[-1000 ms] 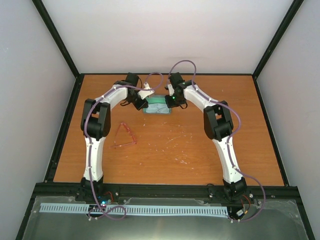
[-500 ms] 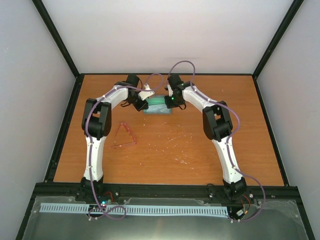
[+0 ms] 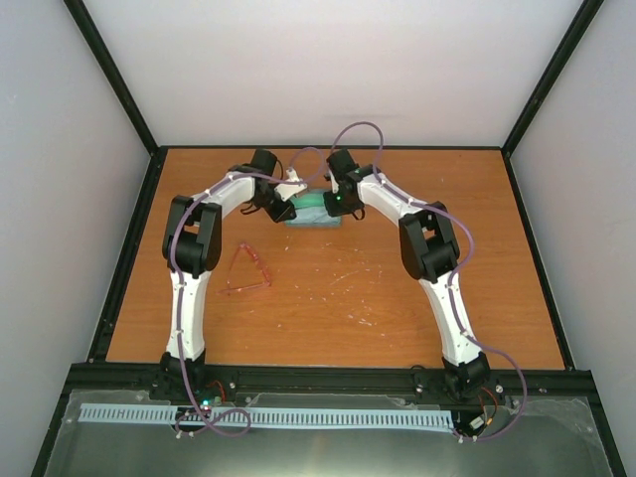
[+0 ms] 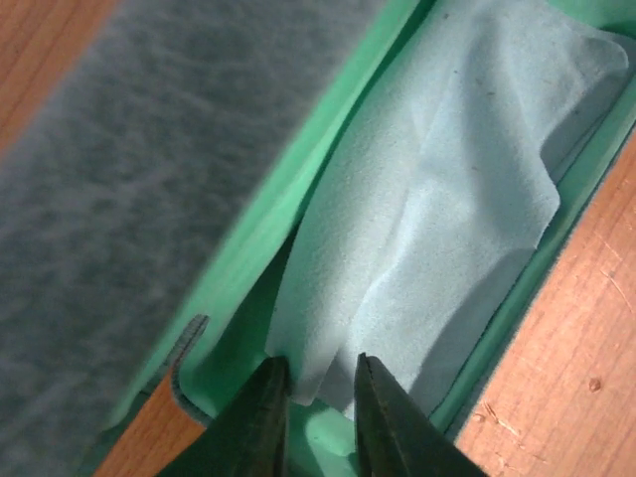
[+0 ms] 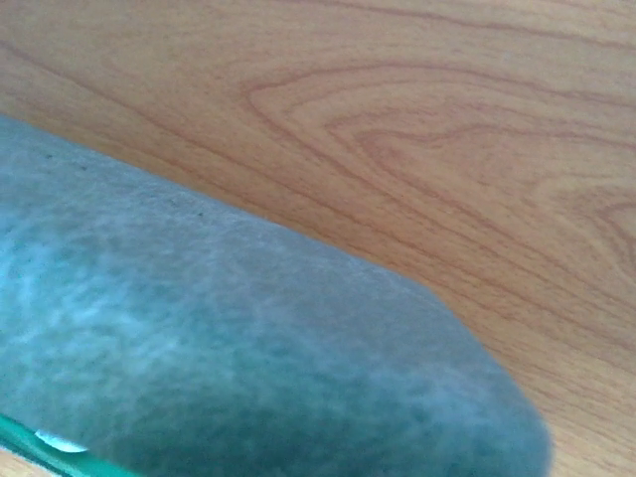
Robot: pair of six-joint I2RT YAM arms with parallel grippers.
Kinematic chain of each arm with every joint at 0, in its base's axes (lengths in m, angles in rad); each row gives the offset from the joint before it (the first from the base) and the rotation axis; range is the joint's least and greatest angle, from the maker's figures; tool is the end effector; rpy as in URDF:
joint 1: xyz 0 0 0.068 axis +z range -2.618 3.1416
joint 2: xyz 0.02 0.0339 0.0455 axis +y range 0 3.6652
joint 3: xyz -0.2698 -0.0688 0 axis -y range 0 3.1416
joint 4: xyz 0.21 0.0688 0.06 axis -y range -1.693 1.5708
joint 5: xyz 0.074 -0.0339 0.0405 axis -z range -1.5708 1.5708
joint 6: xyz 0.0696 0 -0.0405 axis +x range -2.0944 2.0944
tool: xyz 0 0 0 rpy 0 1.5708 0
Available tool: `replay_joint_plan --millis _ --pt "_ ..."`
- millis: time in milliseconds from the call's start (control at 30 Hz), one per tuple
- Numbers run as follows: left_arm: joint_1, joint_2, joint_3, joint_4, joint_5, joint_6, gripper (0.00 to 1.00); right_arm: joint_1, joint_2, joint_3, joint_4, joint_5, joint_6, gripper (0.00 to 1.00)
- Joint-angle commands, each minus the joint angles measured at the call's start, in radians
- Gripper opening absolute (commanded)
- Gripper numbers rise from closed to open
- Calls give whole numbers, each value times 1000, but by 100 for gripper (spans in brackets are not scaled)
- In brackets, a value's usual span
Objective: Organize the sunglasses
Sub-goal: Place the glasses cleaning cloth in the sunglasses case.
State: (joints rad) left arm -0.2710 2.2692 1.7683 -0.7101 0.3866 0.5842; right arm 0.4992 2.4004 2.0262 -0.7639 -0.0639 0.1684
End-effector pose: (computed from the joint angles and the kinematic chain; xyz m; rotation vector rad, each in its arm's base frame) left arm 0.4316 -0.1472 0.1423 1.2048 2.4124 -0.4446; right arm 0.4338 0.2416 0.1445 -0.4701 2.6993 0.2800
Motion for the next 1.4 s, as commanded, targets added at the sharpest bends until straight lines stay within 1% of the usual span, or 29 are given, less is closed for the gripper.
replay_joint_plan --millis 0,33,133,167,267,333,400,433,500,533,567,667,733,833,933,1000,1100,1200,1267,1367 --pt "7 -30 -24 26 -15 -10 26 5 -27 -23 5 49 12 16" --pt "7 -36 -32 29 -16 -11 28 5 -32 -28 8 53 14 20" --pt "7 -57 -53 36 -20 -15 36 5 -51 -40 18 66 17 22" --pt "7 -64 -62 41 -22 -20 43 6 -57 -46 24 69 18 22" --pt "7 -90 -84 51 -21 -32 46 6 -82 -63 33 84 23 24" --pt "7 -112 -102 62 -20 -44 53 5 -102 -82 44 96 26 25" --pt "7 -131 -121 73 -19 -52 61 5 -130 -103 56 110 32 29" --pt "7 -142 -129 79 -18 -55 62 6 -143 -114 61 119 34 32" --pt "7 -167 -150 89 -16 -62 63 5 -167 -137 71 134 42 39" --pt "7 -181 -162 97 -19 -69 63 6 -179 -147 73 144 46 42" --pt "7 -195 -178 109 -20 -76 63 8 -194 -158 76 157 50 43" --pt "7 -245 -220 137 -21 -102 63 18 -262 -220 97 191 57 43" --pt "7 -288 -248 156 -18 -133 63 32 -316 -263 112 196 50 41" --pt "26 -366 -296 187 13 -204 64 81 -380 -290 122 148 0 37" --pt "80 -443 -330 196 55 -296 64 155 -389 -259 85 81 -63 36" --pt "149 -480 -346 183 107 -355 64 213 -364 -208 24 54 -94 36" --pt "265 -510 -350 130 176 -396 64 286 -323 -173 -8 40 -116 35" --pt "382 -551 -382 96 214 -379 64 330 -277 -169 -11 6 -104 36" --pt "437 -582 -410 82 219 -337 64 340 -253 -179 6 -12 -108 40" --pt "508 -615 -447 68 233 -272 65 346 -213 -159 1 -38 -137 41"
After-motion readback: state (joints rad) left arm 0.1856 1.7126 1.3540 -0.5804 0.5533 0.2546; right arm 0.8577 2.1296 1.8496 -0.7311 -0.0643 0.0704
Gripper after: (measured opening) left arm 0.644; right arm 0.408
